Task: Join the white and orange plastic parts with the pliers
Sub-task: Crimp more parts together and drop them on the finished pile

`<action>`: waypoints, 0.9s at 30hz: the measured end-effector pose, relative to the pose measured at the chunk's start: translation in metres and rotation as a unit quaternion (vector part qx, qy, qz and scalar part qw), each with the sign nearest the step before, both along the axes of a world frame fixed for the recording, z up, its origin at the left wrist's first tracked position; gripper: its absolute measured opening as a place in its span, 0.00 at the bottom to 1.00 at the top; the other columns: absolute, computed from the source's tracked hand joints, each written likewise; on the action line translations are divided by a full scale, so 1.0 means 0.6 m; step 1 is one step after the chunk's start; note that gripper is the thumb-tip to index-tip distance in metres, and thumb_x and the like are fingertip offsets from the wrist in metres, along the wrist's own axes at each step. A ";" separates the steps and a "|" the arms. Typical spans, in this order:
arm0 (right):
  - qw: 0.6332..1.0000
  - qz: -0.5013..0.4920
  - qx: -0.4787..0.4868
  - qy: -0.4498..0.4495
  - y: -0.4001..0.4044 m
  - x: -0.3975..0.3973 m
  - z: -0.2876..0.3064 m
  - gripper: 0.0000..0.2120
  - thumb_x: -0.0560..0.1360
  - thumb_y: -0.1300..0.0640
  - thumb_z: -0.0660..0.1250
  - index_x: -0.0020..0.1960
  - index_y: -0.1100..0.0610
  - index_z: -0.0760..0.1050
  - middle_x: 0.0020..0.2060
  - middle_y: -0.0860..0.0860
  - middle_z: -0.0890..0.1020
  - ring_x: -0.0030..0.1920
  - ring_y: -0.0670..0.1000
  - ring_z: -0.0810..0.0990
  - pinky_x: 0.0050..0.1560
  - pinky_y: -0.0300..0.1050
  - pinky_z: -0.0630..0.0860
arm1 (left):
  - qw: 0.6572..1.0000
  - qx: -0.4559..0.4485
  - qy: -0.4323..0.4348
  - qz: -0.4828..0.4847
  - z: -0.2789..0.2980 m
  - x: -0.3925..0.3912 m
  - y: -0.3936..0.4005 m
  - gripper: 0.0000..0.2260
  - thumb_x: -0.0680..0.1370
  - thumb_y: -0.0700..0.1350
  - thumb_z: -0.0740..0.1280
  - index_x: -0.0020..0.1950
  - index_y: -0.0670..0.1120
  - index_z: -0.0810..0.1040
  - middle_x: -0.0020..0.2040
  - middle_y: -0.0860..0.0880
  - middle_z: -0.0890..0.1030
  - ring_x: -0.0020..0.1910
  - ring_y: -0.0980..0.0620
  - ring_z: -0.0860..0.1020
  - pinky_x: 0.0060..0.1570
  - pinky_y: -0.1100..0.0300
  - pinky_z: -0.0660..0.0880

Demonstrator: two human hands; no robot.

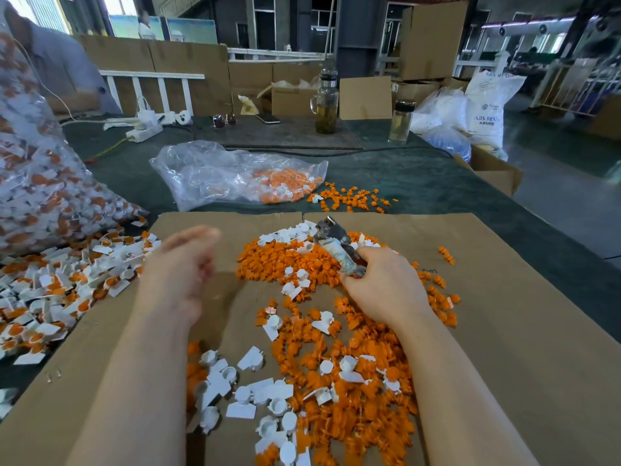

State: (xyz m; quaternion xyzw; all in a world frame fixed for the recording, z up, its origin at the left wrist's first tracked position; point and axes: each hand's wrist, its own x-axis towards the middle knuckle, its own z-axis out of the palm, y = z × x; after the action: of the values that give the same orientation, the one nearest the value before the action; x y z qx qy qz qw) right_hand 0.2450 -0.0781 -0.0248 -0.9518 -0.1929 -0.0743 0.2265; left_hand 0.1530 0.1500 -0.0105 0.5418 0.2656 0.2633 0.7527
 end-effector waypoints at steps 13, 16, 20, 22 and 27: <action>0.993 0.100 0.041 0.037 0.006 -0.010 0.008 0.05 0.74 0.48 0.68 0.45 0.48 0.73 0.36 0.43 0.74 0.38 0.46 0.74 0.33 0.41 0.66 | 0.811 0.491 0.247 -0.201 -0.024 0.036 -0.087 0.08 0.73 0.48 0.75 0.45 0.57 0.77 0.45 0.56 0.79 0.44 0.60 0.77 0.39 0.65 0.73; 0.982 0.176 0.026 0.071 0.008 -0.017 0.017 0.05 0.74 0.48 0.69 0.43 0.48 0.75 0.35 0.43 0.76 0.36 0.43 0.74 0.35 0.39 0.69 | 0.825 0.477 0.240 -0.185 -0.021 0.031 -0.086 0.04 0.74 0.48 0.74 0.44 0.55 0.79 0.41 0.54 0.80 0.40 0.57 0.78 0.36 0.61 0.74; 0.976 0.200 -0.028 0.078 0.017 -0.028 0.015 0.10 0.72 0.47 0.71 0.39 0.44 0.70 0.33 0.41 0.75 0.34 0.40 0.74 0.32 0.37 0.67 | 0.831 0.472 0.250 -0.154 -0.017 0.029 -0.074 0.07 0.76 0.45 0.70 0.38 0.53 0.77 0.36 0.53 0.79 0.36 0.57 0.77 0.32 0.62 0.71; 0.977 0.196 -0.060 0.053 0.023 -0.031 0.012 0.09 0.72 0.44 0.70 0.42 0.44 0.71 0.35 0.41 0.75 0.38 0.41 0.75 0.33 0.39 0.68 | 0.829 0.478 0.259 -0.133 -0.015 0.029 -0.066 0.11 0.78 0.42 0.67 0.38 0.55 0.75 0.35 0.57 0.75 0.35 0.61 0.74 0.30 0.66 0.66; 0.976 0.193 -0.094 0.036 0.030 -0.030 0.005 0.07 0.73 0.44 0.69 0.44 0.45 0.73 0.37 0.41 0.75 0.41 0.44 0.76 0.34 0.40 0.71 | 0.850 0.450 0.254 -0.100 -0.019 0.028 -0.052 0.08 0.80 0.44 0.66 0.44 0.56 0.80 0.39 0.57 0.78 0.39 0.61 0.74 0.34 0.66 0.66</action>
State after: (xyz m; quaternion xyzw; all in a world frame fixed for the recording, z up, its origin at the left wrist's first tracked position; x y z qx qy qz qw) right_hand 0.2267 -0.0601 -0.0216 -0.9157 -0.3710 0.0236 0.1524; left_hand 0.1700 0.1186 -0.0217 0.8929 0.2441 0.1303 0.3552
